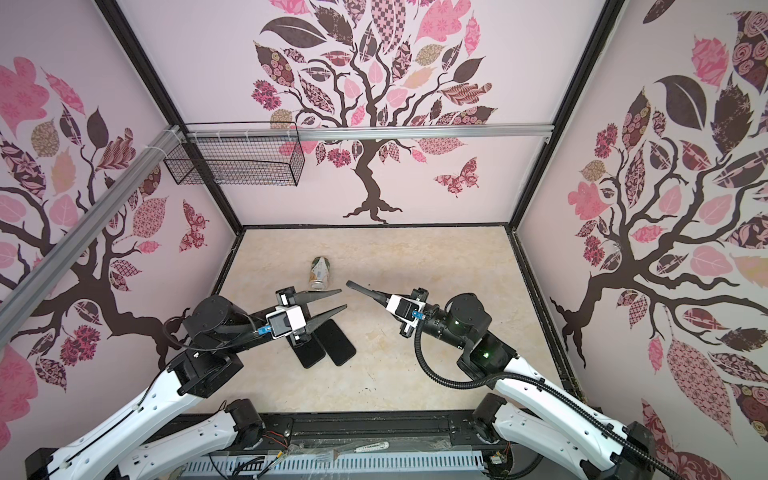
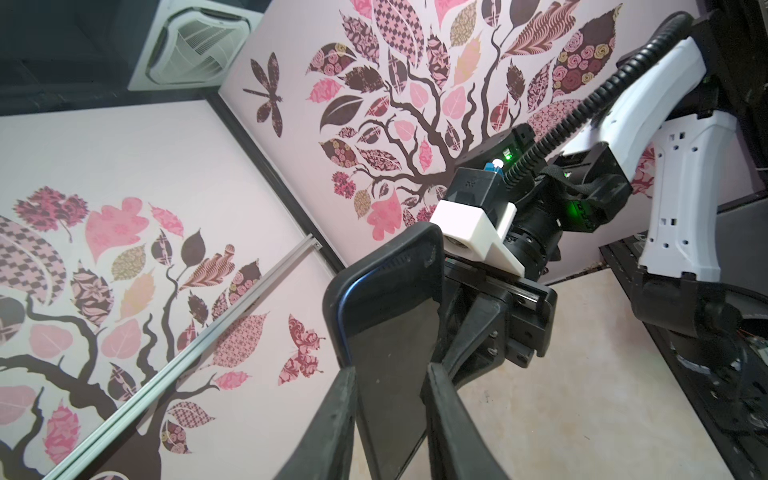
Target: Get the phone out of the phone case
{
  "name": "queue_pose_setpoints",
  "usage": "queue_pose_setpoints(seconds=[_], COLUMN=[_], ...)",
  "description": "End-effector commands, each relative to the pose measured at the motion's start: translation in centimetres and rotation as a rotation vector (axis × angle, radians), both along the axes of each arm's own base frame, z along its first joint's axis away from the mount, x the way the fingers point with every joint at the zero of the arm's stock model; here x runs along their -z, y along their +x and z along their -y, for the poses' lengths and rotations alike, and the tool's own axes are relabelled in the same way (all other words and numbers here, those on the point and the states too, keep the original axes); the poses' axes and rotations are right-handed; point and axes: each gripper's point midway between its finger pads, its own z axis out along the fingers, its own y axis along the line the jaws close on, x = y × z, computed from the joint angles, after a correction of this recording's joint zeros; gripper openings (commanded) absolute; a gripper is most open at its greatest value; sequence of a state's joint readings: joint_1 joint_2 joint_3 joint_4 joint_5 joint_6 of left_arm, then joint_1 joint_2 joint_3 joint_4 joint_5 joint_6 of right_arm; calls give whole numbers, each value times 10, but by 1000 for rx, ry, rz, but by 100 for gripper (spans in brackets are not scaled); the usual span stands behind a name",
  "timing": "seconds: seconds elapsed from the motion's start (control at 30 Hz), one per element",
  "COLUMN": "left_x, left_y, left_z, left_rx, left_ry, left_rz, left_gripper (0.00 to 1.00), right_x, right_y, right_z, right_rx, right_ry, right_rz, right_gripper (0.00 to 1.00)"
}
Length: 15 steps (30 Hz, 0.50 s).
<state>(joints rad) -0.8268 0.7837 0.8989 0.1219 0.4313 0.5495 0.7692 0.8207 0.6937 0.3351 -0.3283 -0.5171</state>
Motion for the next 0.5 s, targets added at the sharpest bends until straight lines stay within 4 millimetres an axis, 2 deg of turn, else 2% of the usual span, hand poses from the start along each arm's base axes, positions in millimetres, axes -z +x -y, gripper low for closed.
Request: queue_pose_setpoints(seconds=[0.0,0.27,0.47], left_x=[-10,4,3], left_y=[3,12,13], left_z=[-2,14,15], left_rx=[-24,-17,-24], left_ry=[-50,14,12], left_rz=[52,94,113], left_gripper=[32,32,31], right_x=[-38,-29,-28], right_y=[-5,2,6], right_z=[5,-3,-2], right_rx=[-6,-5,16], right_ry=[95,55,62], right_rz=[91,89,85], right_gripper=[0,0,0])
